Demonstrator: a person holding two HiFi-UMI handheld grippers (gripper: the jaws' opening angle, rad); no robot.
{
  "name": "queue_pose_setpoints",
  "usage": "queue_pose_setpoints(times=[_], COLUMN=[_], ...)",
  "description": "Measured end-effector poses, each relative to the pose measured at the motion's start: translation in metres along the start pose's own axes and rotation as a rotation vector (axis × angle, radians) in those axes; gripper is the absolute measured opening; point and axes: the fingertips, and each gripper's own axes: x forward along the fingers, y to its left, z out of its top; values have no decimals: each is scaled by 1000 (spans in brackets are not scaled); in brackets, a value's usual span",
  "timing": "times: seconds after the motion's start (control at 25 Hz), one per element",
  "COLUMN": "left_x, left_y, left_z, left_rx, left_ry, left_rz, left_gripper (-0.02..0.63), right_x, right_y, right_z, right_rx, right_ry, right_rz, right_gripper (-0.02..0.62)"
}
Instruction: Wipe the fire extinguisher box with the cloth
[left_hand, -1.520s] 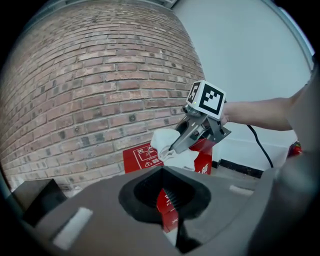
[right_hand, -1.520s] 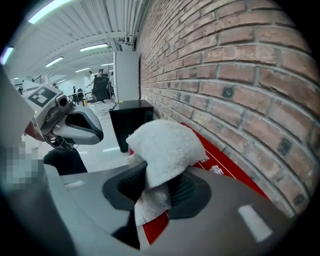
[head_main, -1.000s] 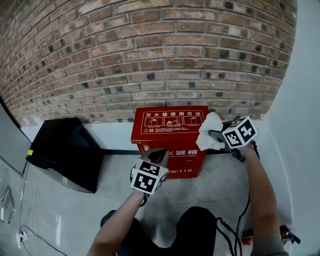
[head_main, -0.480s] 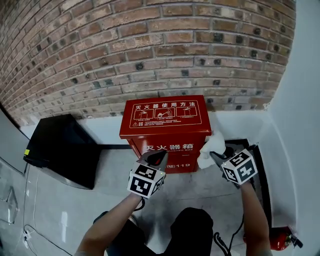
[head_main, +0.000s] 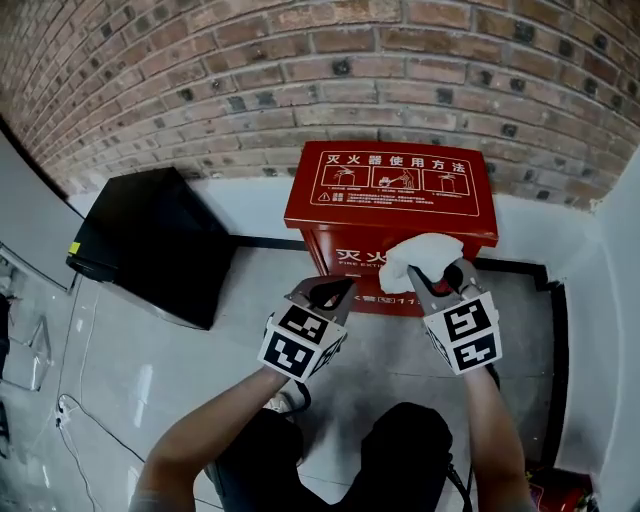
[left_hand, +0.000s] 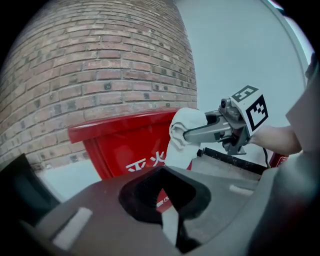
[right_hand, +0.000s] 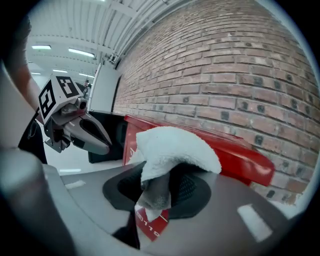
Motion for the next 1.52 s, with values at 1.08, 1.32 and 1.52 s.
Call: queue_pose_setpoints(times=[1.08, 1.32, 1.52], left_x=[-32, 21, 64], left_y=[71, 22, -16], left_z=[-119, -94, -73], left_rx=[-170, -113, -59], left_ry=[35, 4, -29], left_rz=[184, 51, -34], left_gripper=[0, 0, 0], right_x=[125, 69, 28], right_y=[143, 69, 11], right_z=[-39, -81, -126], right_rx=[-388, -338, -278], right_ry=[69, 123, 203], right_rz=[148, 5, -96], right_gripper=[138, 138, 139])
